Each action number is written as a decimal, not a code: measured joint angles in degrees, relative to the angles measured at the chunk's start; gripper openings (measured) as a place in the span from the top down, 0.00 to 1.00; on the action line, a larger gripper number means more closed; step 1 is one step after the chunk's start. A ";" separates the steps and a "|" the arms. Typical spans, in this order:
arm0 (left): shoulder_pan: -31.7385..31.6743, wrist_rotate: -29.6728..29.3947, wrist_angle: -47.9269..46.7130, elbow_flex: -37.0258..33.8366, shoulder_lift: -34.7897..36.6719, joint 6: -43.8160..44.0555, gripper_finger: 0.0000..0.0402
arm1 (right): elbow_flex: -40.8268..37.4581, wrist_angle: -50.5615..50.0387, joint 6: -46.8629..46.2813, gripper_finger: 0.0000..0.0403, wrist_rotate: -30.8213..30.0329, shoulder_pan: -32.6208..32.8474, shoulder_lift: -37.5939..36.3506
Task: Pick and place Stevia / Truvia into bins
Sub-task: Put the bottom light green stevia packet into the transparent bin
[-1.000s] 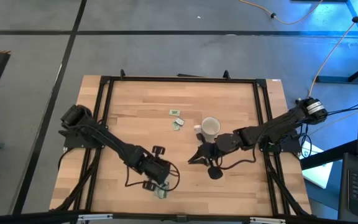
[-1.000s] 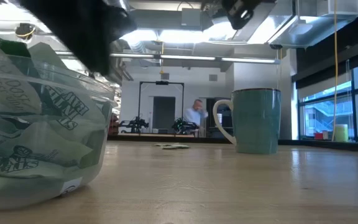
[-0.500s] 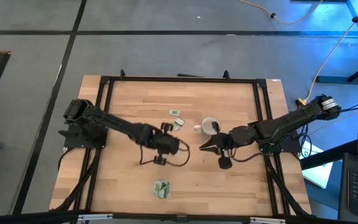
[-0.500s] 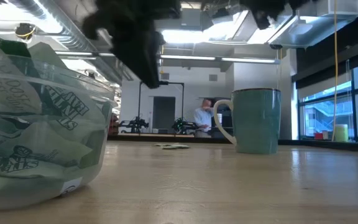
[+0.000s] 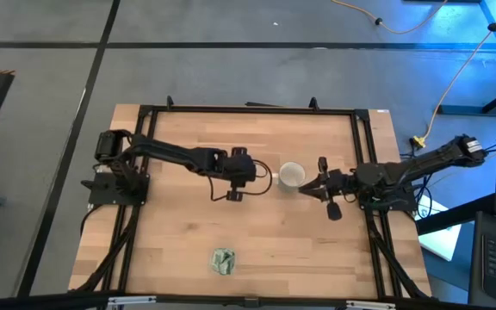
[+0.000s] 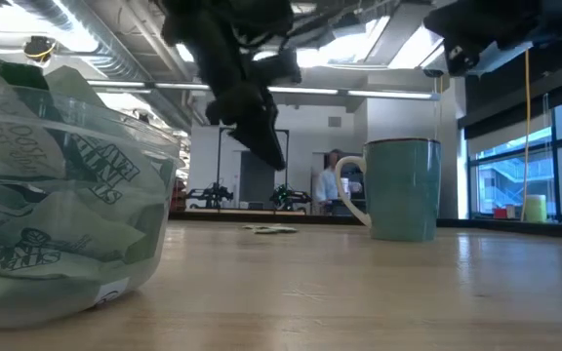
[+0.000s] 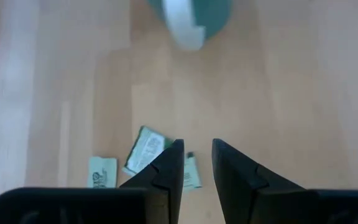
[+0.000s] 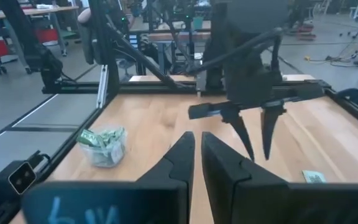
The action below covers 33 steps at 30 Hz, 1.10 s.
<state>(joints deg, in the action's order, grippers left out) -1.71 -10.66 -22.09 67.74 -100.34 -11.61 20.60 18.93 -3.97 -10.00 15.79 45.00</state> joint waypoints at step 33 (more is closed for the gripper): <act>-4.46 2.23 15.87 -10.94 -9.20 0.51 0.80 | -2.99 0.13 -0.51 0.91 0.00 -0.04 -1.65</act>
<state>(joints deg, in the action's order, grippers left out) -6.17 -8.43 -6.21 56.80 -109.54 -11.09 17.61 19.06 -4.48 -10.00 15.75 43.35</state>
